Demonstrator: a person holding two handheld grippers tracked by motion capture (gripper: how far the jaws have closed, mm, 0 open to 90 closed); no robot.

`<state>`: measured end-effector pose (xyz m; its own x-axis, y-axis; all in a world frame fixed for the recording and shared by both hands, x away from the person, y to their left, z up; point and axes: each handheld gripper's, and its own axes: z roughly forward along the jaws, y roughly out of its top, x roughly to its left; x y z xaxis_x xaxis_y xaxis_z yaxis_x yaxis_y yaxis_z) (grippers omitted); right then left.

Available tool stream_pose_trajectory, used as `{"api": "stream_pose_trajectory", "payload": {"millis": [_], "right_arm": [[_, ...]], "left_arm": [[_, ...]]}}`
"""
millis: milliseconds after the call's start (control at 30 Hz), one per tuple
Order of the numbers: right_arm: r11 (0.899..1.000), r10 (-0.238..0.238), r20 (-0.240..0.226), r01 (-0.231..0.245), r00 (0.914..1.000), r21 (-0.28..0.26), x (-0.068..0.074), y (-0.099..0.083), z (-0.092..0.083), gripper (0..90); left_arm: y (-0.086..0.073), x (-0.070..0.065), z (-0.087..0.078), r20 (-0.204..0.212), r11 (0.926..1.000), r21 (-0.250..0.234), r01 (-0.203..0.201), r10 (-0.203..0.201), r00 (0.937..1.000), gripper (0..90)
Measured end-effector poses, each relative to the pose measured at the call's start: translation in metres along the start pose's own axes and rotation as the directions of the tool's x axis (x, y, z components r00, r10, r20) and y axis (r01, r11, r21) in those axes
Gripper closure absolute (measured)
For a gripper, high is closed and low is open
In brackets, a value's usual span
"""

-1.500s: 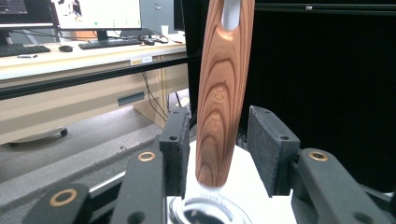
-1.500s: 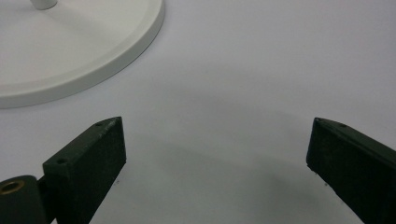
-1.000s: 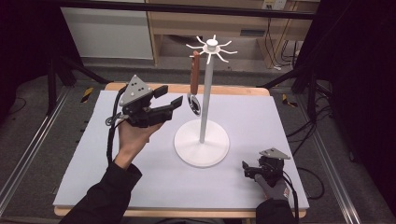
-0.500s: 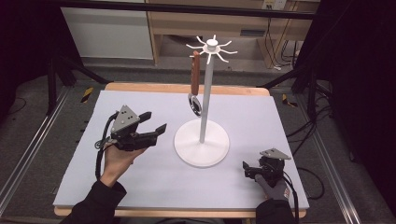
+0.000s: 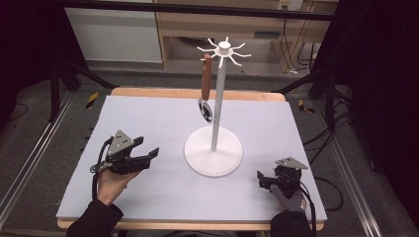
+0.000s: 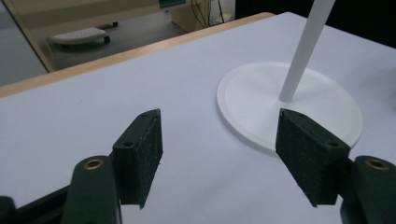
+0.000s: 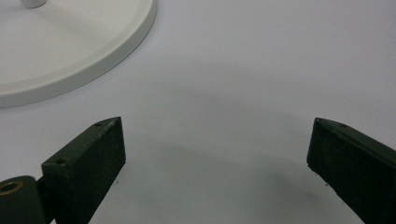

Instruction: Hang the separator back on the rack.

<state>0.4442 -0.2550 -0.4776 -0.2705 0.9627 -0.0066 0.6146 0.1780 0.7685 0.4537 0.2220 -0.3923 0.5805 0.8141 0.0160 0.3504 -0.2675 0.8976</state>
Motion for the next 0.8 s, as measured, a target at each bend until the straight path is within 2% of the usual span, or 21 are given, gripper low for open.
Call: {"api": "stream_pose_trajectory", "payload": {"millis": [167, 300, 400, 633, 800], "right_arm": [[1.0, 0.0, 0.002, 0.0, 1.0, -0.004, -0.001, 0.0, 0.0, 4.8], [1.0, 0.002, 0.008, -0.002, 1.0, 0.0, -0.001, -0.001, 0.001, 4.8], [1.0, 0.001, 0.009, -0.001, 1.0, 0.002, -0.001, -0.001, 0.001, 4.8], [1.0, 0.013, 0.021, -0.013, 0.9997, 0.006, -0.003, -0.002, 0.001, 4.8], [1.0, 0.017, 0.027, -0.017, 0.9995, 0.008, -0.002, -0.003, 0.002, 4.8]], "left_arm": [[-0.017, 0.007, 0.002, -0.022, 0.9993, 0.035, 0.015, -0.015, 0.9997, 30.2], [-0.033, 0.011, 0.001, -0.044, 0.9976, 0.07, 0.003, 0.0, 0.999, 30.0], [-0.043, 0.017, 0.001, -0.056, 0.9956, 0.091, 0.022, -0.017, 0.9983, 30.1], [-0.056, 0.025, -0.006, -0.076, 0.9936, 0.106, 0.04, -0.031, 0.9966, 29.3], [-0.068, 0.035, -0.01, -0.106, 0.9899, 0.125, 0.067, -0.054, 0.9929, 29.1]]}}
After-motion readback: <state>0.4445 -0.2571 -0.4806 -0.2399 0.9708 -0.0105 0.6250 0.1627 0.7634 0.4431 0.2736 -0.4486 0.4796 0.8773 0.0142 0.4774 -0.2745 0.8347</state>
